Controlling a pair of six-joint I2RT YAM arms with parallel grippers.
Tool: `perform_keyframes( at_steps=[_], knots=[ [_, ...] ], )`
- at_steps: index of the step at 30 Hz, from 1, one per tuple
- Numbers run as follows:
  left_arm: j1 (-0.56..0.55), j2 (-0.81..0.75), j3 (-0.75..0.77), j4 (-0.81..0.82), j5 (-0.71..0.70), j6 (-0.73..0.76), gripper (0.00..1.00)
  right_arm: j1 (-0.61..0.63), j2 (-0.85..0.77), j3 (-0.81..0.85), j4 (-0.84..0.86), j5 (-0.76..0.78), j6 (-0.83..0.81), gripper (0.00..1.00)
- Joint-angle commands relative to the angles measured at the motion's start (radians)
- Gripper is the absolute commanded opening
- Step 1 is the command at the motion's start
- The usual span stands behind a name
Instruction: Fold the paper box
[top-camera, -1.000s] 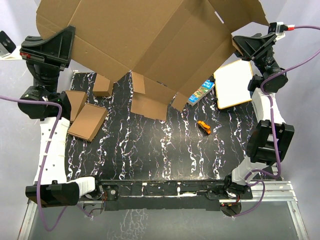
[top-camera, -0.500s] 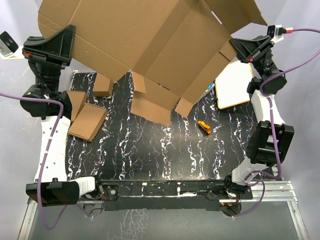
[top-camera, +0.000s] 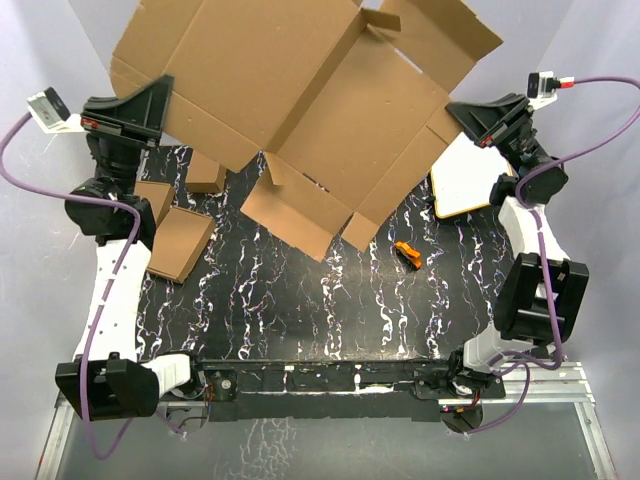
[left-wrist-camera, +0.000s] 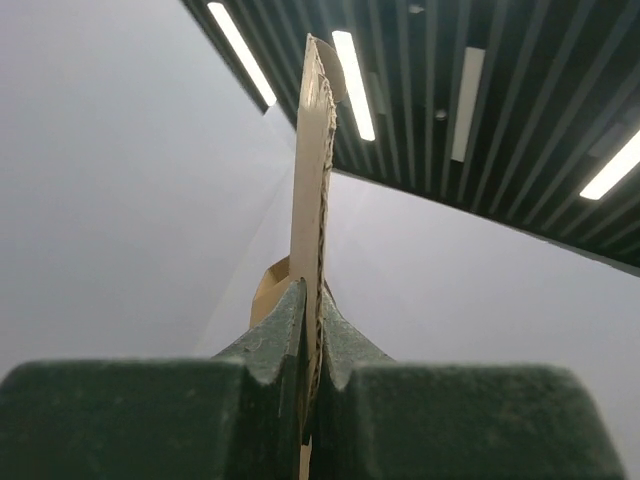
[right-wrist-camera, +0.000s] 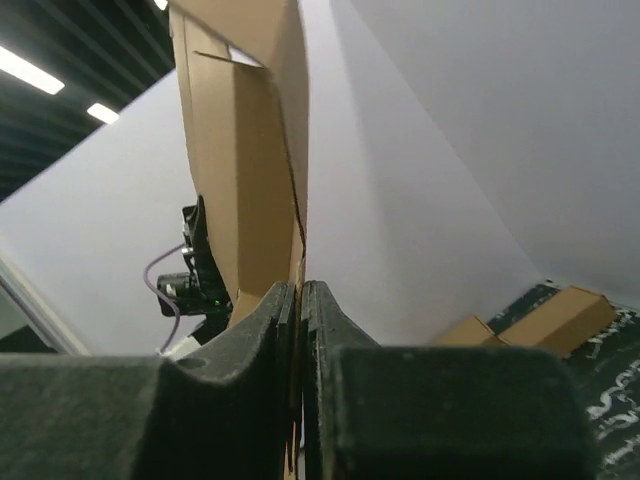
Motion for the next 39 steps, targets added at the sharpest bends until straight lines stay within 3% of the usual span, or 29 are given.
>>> perform_keyframes(
  at_steps=[1,6,9,11,13,15,17,20,22,25,29,35,37,39],
  knots=[
    [-0.004,-0.033,-0.107,0.048,0.024,0.060,0.00,0.008,-0.094,-0.113,0.102,-0.084,-0.247,0.13],
    [0.005,-0.037,-0.268,0.082,0.106,0.087,0.00,0.010,-0.136,-0.284,0.012,-0.228,-0.484,0.50],
    [0.028,-0.027,-0.342,0.119,0.200,0.093,0.00,0.009,-0.153,-0.377,-0.163,-0.392,-0.760,0.69],
    [0.050,-0.027,-0.389,0.101,0.283,0.121,0.00,-0.005,-0.182,-0.402,-0.562,-0.412,-1.123,0.77],
    [0.069,-0.034,-0.432,0.014,0.367,0.197,0.00,-0.013,-0.220,-0.388,-1.004,-0.332,-1.577,0.85],
    [0.078,-0.034,-0.464,-0.089,0.452,0.297,0.00,-0.012,-0.233,-0.344,-1.322,-0.258,-1.867,0.90],
    [0.078,-0.030,-0.489,-0.205,0.501,0.404,0.00,-0.013,-0.239,-0.304,-1.467,-0.208,-2.030,0.91],
    [0.078,-0.029,-0.527,-0.296,0.518,0.508,0.00,-0.012,-0.258,-0.314,-1.509,-0.216,-2.145,0.91],
    [0.078,-0.021,-0.539,-0.292,0.533,0.506,0.00,-0.012,-0.276,-0.344,-1.505,-0.308,-2.232,0.91],
    [0.078,-0.010,-0.545,-0.188,0.553,0.389,0.00,0.005,-0.279,-0.350,-1.485,-0.432,-2.180,0.93],
    [0.078,-0.065,-0.526,-0.106,0.492,0.247,0.00,0.118,-0.258,-0.324,-1.353,-0.470,-1.806,0.93],
    [0.078,-0.172,-0.392,-0.190,0.324,0.228,0.00,0.302,-0.222,-0.236,-1.158,-0.264,-1.308,0.91],
    [0.078,-0.187,-0.350,-0.209,0.260,0.236,0.00,0.332,-0.193,-0.183,-1.146,-0.242,-1.243,0.91],
    [0.078,-0.195,-0.321,-0.201,0.213,0.231,0.00,0.378,-0.172,-0.146,-1.076,-0.147,-0.979,0.90]
  ],
)
